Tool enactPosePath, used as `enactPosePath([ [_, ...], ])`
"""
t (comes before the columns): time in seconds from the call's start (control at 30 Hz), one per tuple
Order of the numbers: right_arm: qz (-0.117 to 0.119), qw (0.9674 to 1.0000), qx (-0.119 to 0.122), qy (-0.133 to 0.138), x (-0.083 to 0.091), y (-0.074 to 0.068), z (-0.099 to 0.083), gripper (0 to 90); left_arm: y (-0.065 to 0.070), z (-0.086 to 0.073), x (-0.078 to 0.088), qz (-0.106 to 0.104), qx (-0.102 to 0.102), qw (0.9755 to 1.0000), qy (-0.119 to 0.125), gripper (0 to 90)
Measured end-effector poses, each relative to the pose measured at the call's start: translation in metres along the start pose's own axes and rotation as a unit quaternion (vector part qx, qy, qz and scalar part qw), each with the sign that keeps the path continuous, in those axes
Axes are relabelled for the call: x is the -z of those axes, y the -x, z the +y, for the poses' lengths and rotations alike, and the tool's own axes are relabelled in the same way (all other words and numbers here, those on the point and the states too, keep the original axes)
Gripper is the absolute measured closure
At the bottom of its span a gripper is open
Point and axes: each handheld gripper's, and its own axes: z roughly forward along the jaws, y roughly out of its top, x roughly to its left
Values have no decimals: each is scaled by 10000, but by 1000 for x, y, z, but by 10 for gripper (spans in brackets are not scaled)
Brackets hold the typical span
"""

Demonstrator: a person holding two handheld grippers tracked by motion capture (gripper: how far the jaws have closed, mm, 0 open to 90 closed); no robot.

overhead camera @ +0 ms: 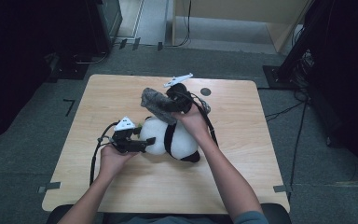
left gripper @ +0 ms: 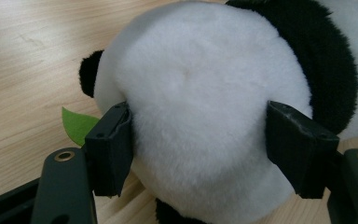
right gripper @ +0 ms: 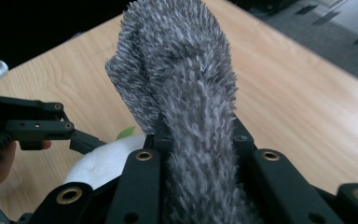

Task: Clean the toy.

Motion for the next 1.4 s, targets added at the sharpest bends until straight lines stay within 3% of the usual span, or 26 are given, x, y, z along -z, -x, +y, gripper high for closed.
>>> enactPosePath([
  [0.1,1,9998,73,-172,-13,-1,-4,734,0,0,0,17,40,10000,1,290],
  [0.23,-39,9990,-54,-437,-24,5,-12,737,1,0,0,20,71,10000,-23,300],
  [0.33,-59,9985,-140,-535,-23,13,-14,740,1,1,0,37,101,9999,-54,311],
  [0.4,-187,9977,-51,-656,-21,18,-17,742,1,1,1,48,105,9999,-77,317],
  [0.53,-226,9963,-189,-804,-15,33,-26,741,1,1,1,59,108,9999,-82,318],
  [0.73,-147,9962,-551,-662,-2,55,-41,741,0,1,1,49,133,9999,-80,321],
  [0.9,-251,9948,-761,-623,9,70,-53,741,0,0,1,36,154,9999,-69,321],
  [1.17,-467,9921,-904,-734,19,89,-78,740,-1,0,1,20,181,9998,-55,321],
  [1.4,-454,9895,-1084,-842,20,101,-98,743,-2,0,1,11,202,9998,-46,323],
])
